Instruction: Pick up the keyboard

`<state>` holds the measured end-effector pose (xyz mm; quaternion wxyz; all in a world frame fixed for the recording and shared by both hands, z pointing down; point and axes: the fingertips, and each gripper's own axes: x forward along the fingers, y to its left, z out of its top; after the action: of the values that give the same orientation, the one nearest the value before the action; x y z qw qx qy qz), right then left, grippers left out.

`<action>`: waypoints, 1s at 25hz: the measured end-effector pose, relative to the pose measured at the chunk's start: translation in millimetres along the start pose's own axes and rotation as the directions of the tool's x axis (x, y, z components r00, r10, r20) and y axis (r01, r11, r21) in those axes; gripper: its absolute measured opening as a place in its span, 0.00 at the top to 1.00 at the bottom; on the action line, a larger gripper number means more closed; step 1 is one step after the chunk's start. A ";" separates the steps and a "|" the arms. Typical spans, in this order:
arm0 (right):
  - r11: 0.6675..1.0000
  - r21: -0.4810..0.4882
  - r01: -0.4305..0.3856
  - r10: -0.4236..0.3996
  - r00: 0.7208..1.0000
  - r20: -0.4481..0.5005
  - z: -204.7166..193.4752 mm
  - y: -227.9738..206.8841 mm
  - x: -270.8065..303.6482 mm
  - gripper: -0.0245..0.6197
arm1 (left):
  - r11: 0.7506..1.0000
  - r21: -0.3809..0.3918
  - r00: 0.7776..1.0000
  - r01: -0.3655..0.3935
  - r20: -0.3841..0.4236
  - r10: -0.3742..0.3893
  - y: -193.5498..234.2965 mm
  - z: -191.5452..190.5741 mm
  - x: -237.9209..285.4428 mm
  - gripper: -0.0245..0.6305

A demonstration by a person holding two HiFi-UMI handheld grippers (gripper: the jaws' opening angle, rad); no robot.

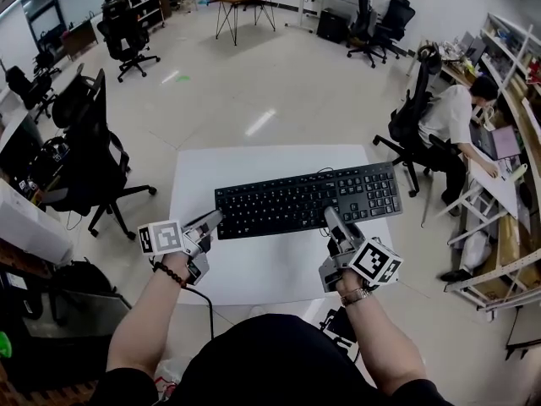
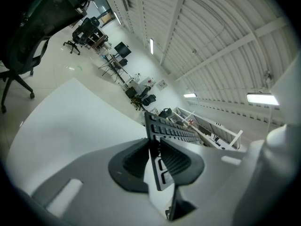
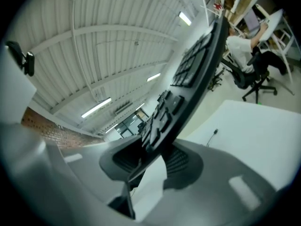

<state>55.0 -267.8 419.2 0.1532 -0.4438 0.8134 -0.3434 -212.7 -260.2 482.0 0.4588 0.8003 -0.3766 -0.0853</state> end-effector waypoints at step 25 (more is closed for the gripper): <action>0.997 -0.072 -0.026 0.028 0.999 0.025 11.5 20.2 3.5 0.75 | 0.999 0.031 0.999 0.011 0.036 -0.012 -7.9 17.0 -4.5 0.84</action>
<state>47.0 -268.0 397.2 0.1525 -0.4424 0.8291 -0.3061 -219.9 -266.2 465.2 0.4389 0.8078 -0.3815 -0.0964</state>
